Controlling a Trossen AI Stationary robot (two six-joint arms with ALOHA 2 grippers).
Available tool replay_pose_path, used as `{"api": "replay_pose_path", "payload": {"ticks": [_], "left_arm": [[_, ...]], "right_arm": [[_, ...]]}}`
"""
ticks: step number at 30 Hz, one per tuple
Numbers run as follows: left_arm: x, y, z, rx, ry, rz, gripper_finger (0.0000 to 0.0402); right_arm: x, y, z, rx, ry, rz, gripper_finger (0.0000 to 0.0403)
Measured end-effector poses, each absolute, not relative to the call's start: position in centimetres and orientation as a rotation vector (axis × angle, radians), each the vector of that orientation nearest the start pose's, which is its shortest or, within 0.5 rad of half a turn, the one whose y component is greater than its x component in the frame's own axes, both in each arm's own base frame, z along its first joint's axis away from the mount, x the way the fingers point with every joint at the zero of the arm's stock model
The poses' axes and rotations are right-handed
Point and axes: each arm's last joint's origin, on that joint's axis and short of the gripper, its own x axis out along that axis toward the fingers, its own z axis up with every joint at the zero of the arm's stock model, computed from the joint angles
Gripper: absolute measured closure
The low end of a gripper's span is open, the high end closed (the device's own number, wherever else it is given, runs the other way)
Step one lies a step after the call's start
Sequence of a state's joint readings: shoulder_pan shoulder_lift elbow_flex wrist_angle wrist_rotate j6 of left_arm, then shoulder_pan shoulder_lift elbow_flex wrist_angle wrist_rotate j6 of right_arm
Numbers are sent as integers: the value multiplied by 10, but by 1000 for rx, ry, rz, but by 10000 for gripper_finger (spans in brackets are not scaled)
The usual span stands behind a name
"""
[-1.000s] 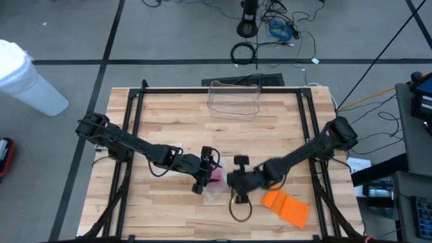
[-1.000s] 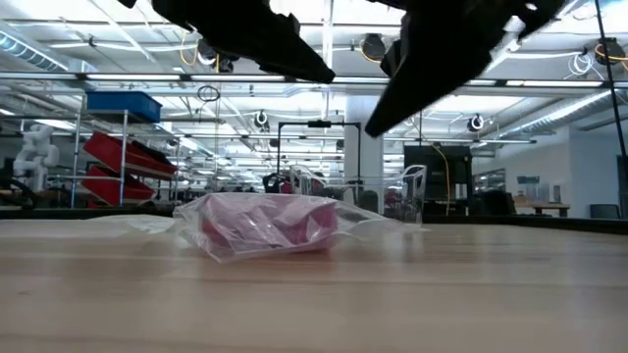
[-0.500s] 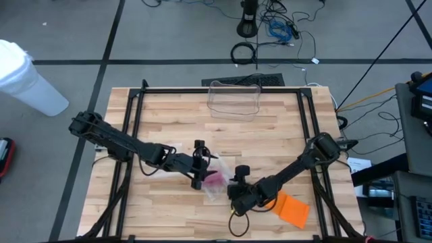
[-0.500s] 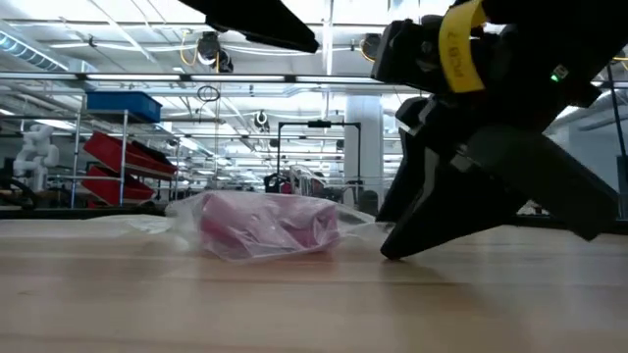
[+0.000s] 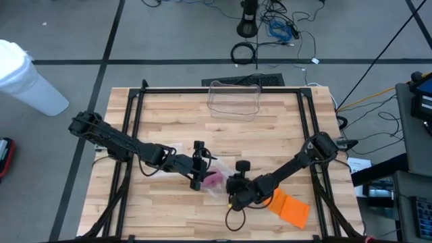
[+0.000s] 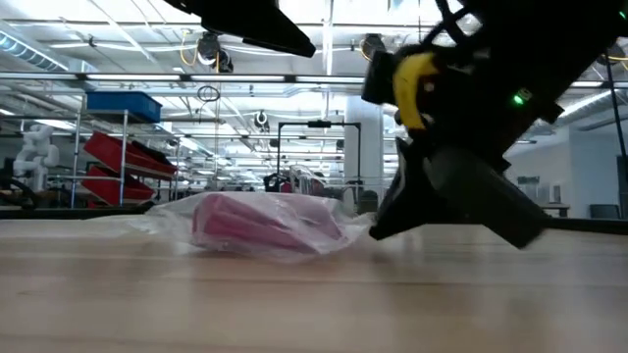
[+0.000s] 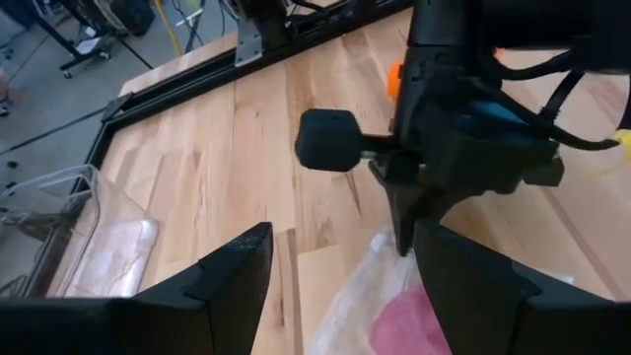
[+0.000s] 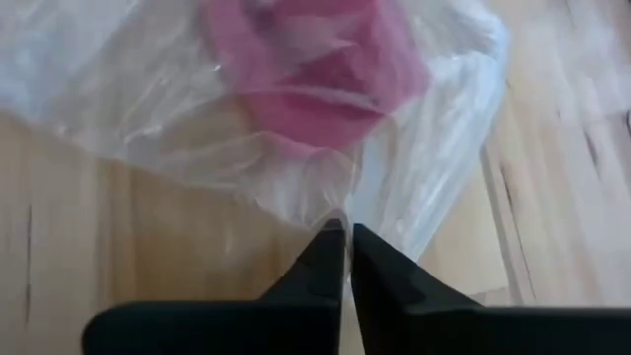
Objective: Roll bandage
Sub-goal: Close the zip bag
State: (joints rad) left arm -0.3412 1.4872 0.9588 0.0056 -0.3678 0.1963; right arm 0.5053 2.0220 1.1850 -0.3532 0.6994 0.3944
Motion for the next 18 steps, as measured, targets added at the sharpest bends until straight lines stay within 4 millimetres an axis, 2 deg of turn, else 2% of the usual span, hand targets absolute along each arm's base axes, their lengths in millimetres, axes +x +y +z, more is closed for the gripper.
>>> {"api": "replay_pose_path", "payload": {"ticks": [5,9,13,18], "left_arm": [[308,-100,246,347,490,-95,149],[313,-105,240,324,484,-181,149],[313,-107,241,312,465,-223,149],[315,-107,240,289,463,-213,149]], "right_arm": [[359,162,140,-168,922,-344,402],[377,158,169,-107,937,-339,403],[384,157,193,-42,1003,-290,403],[396,148,228,-16,979,-311,403]]}}
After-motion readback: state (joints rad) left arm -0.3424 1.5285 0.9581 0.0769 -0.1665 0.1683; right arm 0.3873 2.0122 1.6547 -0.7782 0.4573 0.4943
